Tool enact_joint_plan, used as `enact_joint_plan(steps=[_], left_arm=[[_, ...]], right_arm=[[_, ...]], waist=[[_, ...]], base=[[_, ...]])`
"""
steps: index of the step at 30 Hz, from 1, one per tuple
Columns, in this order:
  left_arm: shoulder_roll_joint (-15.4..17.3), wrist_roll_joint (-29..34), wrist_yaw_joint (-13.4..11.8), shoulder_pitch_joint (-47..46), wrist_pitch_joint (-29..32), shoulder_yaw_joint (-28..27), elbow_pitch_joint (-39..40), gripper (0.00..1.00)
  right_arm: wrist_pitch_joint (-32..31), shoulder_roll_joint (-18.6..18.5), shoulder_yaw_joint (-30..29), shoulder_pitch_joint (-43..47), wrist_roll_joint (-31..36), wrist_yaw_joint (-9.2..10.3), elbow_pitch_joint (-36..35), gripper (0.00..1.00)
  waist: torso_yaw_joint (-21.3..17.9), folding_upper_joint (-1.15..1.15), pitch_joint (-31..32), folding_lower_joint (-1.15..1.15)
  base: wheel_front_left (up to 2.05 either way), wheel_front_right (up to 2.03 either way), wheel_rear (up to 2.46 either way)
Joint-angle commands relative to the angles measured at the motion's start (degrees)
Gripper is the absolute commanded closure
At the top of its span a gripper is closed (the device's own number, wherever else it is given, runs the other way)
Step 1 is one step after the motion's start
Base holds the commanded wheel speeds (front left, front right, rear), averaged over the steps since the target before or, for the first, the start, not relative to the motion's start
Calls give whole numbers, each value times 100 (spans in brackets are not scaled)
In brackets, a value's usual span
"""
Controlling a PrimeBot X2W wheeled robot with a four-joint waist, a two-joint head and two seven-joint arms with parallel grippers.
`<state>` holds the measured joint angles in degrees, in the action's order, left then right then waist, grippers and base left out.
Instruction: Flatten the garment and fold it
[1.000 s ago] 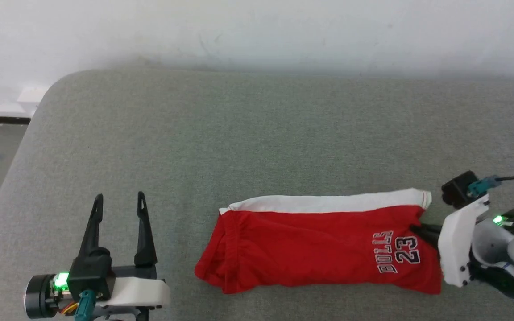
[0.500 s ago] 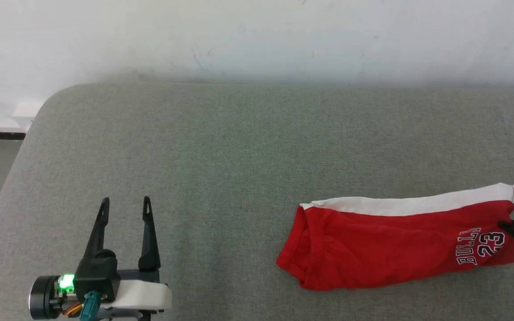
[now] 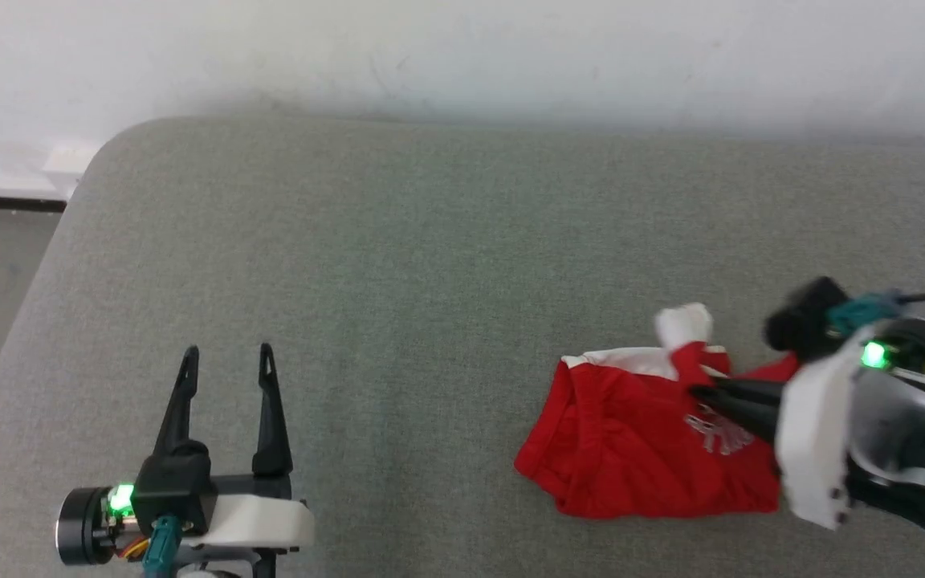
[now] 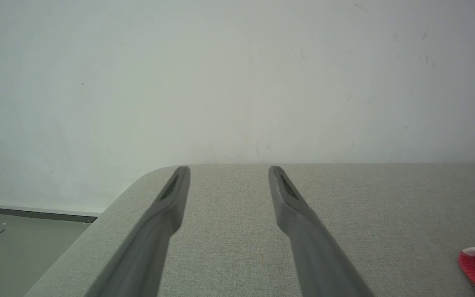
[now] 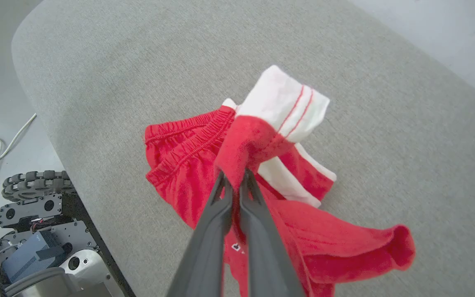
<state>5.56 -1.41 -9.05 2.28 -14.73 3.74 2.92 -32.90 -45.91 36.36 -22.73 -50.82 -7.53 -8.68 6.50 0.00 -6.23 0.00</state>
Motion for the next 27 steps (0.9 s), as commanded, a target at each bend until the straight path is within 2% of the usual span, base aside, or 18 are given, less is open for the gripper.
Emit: enact_joint_plan(steps=[1,5,8,13,17,18,19,23,26,27], left_arm=[[-34,25,55,-128,-27,0,28,0],[-89,27,83,-280,-27,51,19,0],[-135,19,89,-384,-27,110,21,0],[-189,-1,76,-470,-27,171,-42,0],[-210,-1,68,-463,-27,160,-87,0],[-212,-1,62,-435,-27,136,-88,0],[-213,0,61,-404,-27,110,-89,0],[-203,7,120,-293,-27,44,-147,0],[-193,-6,181,-217,-27,-1,-224,0],[-193,-6,181,-217,-27,-1,-224,0]], right_arm=[[-42,270,154,-303,201,4,15,100],[-73,907,664,-802,519,4,528,100],[-78,1291,1017,-1037,578,4,1209,100],[69,1608,1585,-1253,843,4,2513,100],[433,1691,1923,-1307,782,4,2995,100],[578,1698,1959,-1334,736,4,2996,68],[735,1676,2006,-1379,730,4,2952,2],[1469,1452,1964,-1488,684,4,2498,0],[2132,1180,1608,-1462,848,4,2050,0],[2132,1180,1608,-1462,848,4,2050,0]], waist=[[127,0,-145,0],[270,0,-304,0],[368,0,-413,0],[471,0,-515,0],[449,0,-476,0],[411,0,-446,0],[367,0,-409,0],[198,0,-206,0],[54,0,-41,0],[54,0,-41,0]], base=[[0,0,0],[0,0,0],[0,0,0],[0,0,0],[0,0,0],[0,0,0],[0,0,0],[0,0,0],[0,0,0],[0,0,0]])
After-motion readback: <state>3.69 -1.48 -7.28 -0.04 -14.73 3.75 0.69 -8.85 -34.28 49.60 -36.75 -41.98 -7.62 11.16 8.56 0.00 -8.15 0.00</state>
